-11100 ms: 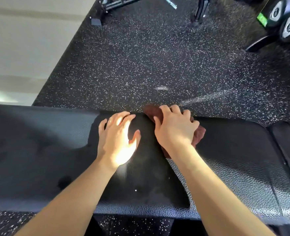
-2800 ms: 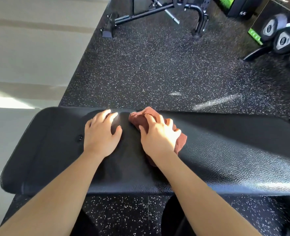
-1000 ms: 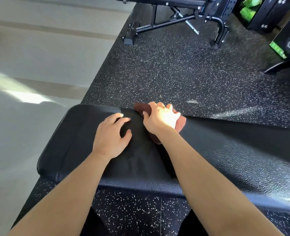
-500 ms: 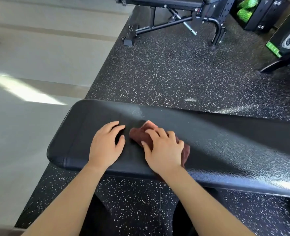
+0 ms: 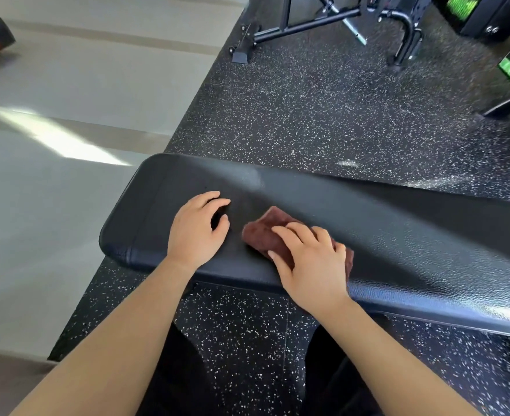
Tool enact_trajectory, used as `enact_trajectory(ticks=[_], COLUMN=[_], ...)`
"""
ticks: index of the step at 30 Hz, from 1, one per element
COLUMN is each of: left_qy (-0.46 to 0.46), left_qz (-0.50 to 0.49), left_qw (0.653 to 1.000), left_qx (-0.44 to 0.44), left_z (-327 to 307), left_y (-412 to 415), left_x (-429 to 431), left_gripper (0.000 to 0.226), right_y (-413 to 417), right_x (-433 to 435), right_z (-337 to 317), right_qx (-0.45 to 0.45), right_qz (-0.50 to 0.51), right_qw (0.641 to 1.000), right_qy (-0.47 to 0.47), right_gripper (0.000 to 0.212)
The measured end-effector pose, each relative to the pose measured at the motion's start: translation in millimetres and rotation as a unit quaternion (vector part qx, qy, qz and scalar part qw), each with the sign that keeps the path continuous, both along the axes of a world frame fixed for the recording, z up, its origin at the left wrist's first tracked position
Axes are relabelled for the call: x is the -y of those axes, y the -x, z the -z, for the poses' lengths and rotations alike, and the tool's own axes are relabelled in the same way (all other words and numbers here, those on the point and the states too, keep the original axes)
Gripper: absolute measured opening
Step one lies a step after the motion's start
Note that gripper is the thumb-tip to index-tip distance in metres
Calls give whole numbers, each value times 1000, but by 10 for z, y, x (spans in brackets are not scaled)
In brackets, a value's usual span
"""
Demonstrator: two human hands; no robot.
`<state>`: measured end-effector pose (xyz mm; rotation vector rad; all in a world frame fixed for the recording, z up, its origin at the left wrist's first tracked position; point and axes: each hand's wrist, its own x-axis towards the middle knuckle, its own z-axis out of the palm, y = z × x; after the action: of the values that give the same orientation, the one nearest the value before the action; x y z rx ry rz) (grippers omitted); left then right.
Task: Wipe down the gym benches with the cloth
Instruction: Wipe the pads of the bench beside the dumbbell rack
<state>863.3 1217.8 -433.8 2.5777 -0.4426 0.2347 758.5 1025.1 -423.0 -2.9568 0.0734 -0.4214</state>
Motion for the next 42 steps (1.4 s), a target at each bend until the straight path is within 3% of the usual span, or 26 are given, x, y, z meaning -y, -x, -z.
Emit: enact_trajectory(ticks=[7, 19, 29, 35, 39, 42], left_qy=[4, 2, -15, -32, -126, -123], left_qz=[-7, -38, -38, 32, 139, 148], left_qw=[1000, 999, 999, 999, 982, 981], left_qx=[3, 1, 15, -20, 13, 2], left_z=[11, -21, -13, -58, -94, -59], left_y=[-4, 23, -5, -30, -307, -541], left_x=[-1, 71, 95, -7, -403, -645], left_gripper=[31, 29, 28, 31, 40, 46], right_y=[30, 142, -289, -347, -97, -231], right_x=[-146, 192, 38, -72, -388, -867], right_z=[-7, 3, -71, -109, -36, -11], right_qx=[15, 19, -74, -92, -44, -14], right_qz=[70, 75, 88, 95, 178, 206], right_qw=[997, 996, 992, 991, 982, 978], right_qy=[-14, -50, -43, -30, -49, -42], right_gripper=[36, 41, 40, 41, 39, 37])
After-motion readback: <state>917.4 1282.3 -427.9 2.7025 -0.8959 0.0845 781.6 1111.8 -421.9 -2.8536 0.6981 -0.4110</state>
